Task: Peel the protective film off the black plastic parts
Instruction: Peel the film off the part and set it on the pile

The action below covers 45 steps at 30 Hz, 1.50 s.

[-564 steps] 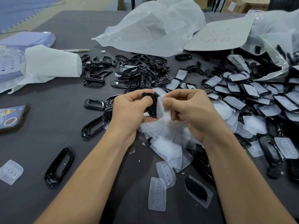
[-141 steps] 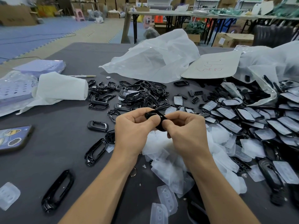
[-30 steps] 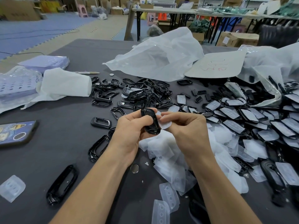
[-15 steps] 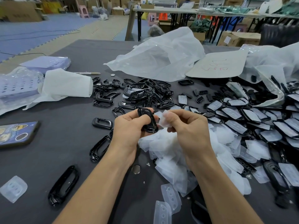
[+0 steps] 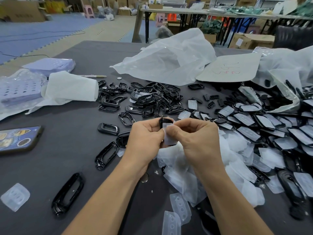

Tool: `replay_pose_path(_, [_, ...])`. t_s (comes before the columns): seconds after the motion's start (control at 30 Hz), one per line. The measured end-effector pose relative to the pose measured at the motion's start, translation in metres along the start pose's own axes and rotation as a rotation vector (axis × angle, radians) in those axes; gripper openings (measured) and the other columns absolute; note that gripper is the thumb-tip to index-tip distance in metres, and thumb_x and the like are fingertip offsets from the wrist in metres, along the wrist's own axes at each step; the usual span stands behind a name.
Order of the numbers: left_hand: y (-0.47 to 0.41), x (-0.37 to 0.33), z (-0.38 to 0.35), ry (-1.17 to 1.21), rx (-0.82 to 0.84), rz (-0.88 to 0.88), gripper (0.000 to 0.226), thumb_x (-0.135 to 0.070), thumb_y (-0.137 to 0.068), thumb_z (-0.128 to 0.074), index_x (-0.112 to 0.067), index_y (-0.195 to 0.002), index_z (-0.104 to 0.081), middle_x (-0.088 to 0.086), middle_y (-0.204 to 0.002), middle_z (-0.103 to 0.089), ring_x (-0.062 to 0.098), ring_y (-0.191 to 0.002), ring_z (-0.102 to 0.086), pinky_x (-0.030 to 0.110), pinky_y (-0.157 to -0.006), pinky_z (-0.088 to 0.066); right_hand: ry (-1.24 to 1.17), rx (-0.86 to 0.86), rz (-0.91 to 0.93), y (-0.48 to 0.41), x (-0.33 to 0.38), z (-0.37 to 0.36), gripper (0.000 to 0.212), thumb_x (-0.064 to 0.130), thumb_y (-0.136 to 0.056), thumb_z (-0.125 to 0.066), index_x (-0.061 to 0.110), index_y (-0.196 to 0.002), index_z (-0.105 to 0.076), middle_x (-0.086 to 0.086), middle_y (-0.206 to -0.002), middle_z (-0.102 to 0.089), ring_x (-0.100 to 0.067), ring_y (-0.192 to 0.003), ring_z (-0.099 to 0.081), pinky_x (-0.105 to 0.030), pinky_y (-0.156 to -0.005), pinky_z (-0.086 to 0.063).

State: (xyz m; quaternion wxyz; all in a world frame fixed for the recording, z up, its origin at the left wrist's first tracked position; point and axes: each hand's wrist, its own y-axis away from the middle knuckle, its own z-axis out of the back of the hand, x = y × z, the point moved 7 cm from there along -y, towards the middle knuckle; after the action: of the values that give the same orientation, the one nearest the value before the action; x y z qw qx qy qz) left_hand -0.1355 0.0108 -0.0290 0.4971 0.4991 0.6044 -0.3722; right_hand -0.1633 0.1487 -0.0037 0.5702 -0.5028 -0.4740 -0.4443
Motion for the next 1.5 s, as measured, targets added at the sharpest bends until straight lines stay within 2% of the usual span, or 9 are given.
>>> replay_pose_path(0.13, [-0.002,0.005,-0.003,0.094,0.103,0.085,0.024,0.002,-0.090,-0.071,0.000,-0.114,-0.076,0.026,-0.104,-0.077,0.032,-0.093,-0.075,0.034,-0.076,-0.062,0.036,-0.029,0.018,-0.001,-0.001,0.003,0.016,0.013,-0.072,-0.092,0.021,-0.069,-0.079,-0.005,-0.067,-0.075,-0.032,-0.067,-0.074,-0.050,-0.069,-0.063])
replay_pose_path(0.4, [0.003,-0.002,-0.010,0.284,0.372,0.194,0.038,0.013,-0.093,-0.056,0.004,-0.129,-0.067,0.024,-0.122,-0.071,0.031,-0.110,-0.071,0.035,-0.090,-0.061,0.000,-0.021,0.064,-0.001,0.006,0.004,0.019,0.009,-0.074,-0.091,0.022,-0.068,-0.079,0.000,-0.069,-0.077,-0.017,-0.060,-0.072,-0.026,-0.057,-0.057])
replay_pose_path(0.5, [0.006,-0.002,-0.012,0.321,0.421,0.215,0.046,0.018,-0.093,-0.048,0.005,-0.133,-0.063,0.024,-0.121,-0.069,0.030,-0.109,-0.070,0.035,-0.091,-0.061,0.014,-0.045,0.054,-0.002,0.006,0.007,0.020,0.007,-0.073,-0.091,0.022,-0.067,-0.079,-0.001,-0.069,-0.077,-0.018,-0.061,-0.071,-0.036,-0.063,-0.061])
replay_pose_path(0.7, [0.007,0.000,-0.012,0.332,0.411,0.225,0.045,0.013,-0.085,-0.054,0.001,-0.126,-0.069,0.016,-0.108,-0.075,0.025,-0.098,-0.074,0.033,-0.085,-0.062,0.062,-0.014,-0.009,-0.006,0.001,0.009,0.017,0.008,-0.072,-0.091,0.017,-0.067,-0.078,-0.010,-0.067,-0.075,-0.038,-0.069,-0.075,-0.059,-0.072,-0.062])
replay_pose_path(0.87, [0.007,0.000,-0.016,0.272,0.388,0.177,0.044,0.019,-0.092,-0.048,0.003,-0.130,-0.065,0.021,-0.114,-0.073,0.029,-0.105,-0.073,0.039,-0.096,-0.060,0.189,-0.094,0.007,-0.003,0.003,0.008,0.013,0.029,-0.065,-0.089,0.027,-0.068,-0.076,0.003,-0.066,-0.075,-0.021,-0.063,-0.073,-0.044,-0.066,-0.063])
replay_pose_path(1.2, [0.005,0.003,-0.014,0.231,0.269,0.162,0.044,0.023,-0.090,-0.051,-0.005,-0.108,-0.079,0.018,-0.101,-0.077,0.024,-0.088,-0.076,0.032,-0.074,-0.065,0.303,-0.161,0.042,-0.002,0.004,0.011,0.028,0.040,-0.073,-0.089,0.023,-0.066,-0.068,0.011,-0.050,-0.059,-0.004,-0.044,-0.049,-0.016,-0.047,-0.036])
replay_pose_path(1.3, [0.001,0.005,-0.009,0.236,0.201,0.169,0.035,0.018,-0.091,-0.057,0.001,-0.115,-0.073,0.019,-0.103,-0.076,0.023,-0.088,-0.075,0.026,-0.066,-0.062,0.270,-0.141,0.052,0.000,0.006,0.012,0.025,0.039,-0.085,-0.081,0.022,-0.070,-0.070,0.011,-0.055,-0.063,-0.002,-0.048,-0.051,-0.016,-0.050,-0.039])
replay_pose_path(1.43, [-0.003,0.005,-0.003,0.281,0.122,0.156,0.033,0.015,-0.090,-0.059,-0.003,-0.113,-0.074,0.018,-0.110,-0.076,0.027,-0.097,-0.073,0.035,-0.080,-0.062,0.324,-0.118,0.075,-0.001,0.010,0.013,0.018,0.032,-0.084,-0.080,0.023,-0.071,-0.072,0.011,-0.066,-0.071,-0.004,-0.061,-0.064,-0.019,-0.060,-0.049])
replay_pose_path(1.5, [-0.002,0.003,-0.003,0.310,0.124,0.167,0.036,0.018,-0.091,-0.055,-0.005,-0.112,-0.074,0.015,-0.108,-0.077,0.021,-0.085,-0.072,0.027,-0.066,-0.060,0.355,-0.077,0.071,0.000,0.010,0.008,0.014,0.025,-0.082,-0.081,0.023,-0.070,-0.072,0.012,-0.066,-0.071,-0.005,-0.064,-0.067,-0.023,-0.064,-0.053])
